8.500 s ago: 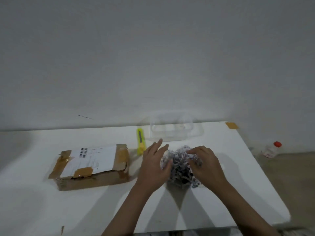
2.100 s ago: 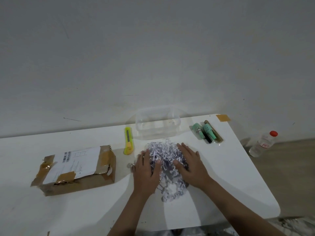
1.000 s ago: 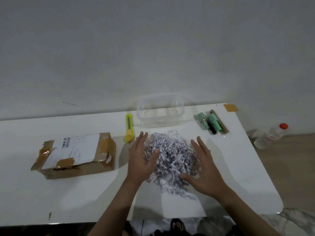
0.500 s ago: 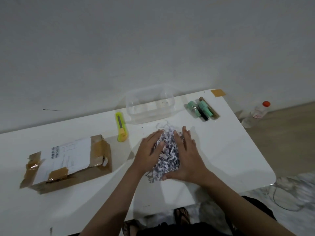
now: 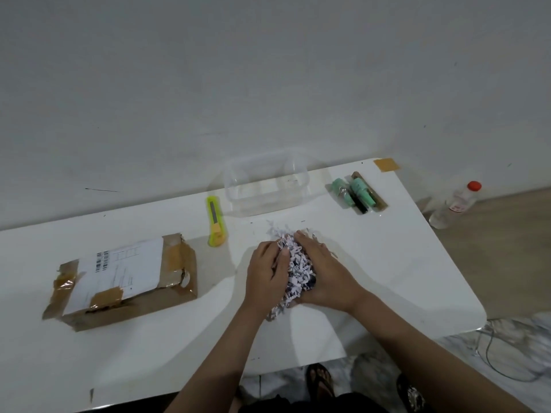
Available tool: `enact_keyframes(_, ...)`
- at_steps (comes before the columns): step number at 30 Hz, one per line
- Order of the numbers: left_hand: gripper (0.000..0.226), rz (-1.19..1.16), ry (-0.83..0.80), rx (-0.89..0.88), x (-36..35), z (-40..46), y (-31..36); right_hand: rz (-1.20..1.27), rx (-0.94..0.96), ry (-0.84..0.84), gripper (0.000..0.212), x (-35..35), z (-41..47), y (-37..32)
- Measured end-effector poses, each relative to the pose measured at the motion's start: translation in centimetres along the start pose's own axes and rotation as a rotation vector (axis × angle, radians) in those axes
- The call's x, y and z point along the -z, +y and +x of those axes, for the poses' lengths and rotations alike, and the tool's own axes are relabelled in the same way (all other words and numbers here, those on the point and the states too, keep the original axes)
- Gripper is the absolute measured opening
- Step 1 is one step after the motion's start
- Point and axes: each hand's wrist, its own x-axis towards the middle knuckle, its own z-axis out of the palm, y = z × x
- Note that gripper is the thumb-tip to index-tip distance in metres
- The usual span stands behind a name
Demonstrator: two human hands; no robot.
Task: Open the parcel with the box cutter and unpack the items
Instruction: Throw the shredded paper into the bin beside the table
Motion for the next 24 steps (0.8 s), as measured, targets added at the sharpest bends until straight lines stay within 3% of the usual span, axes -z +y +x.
enact_keyframes(4, 0.034, 0.011, 0.039, -0.023, -0.4, -0.1, -0.2, 0.082, -0.033, -0.093, 0.132, 1.1, -0.7, -0.4)
enact_keyframes(6, 0.04, -0.001, 0.031, -0.025, -0.5, -0.2, -0.5, 0.107, -0.031, -0.042, 0.117, 0.8, -0.8, -0.6)
enact_keyframes(10, 0.046, -0.114, -0.04, 0.04, -0.2, -0.4, -0.5, 0.085, -0.013, 0.152, 0.066, -1.1, -0.3, -0.6)
enact_keyframes(13, 0.043, -0.19, -0.028, 0.053, -0.1, -0.8, 0.0, 0.035, -0.019, 0.197, 0.05, -1.9, 0.0, -0.2)
enact_keyframes(24, 0.037, -0.091, 0.038, 0.115, -0.5, -0.8, 0.5, -0.174, -0.065, 0.147, 0.055, -2.5, 0.0, -0.6)
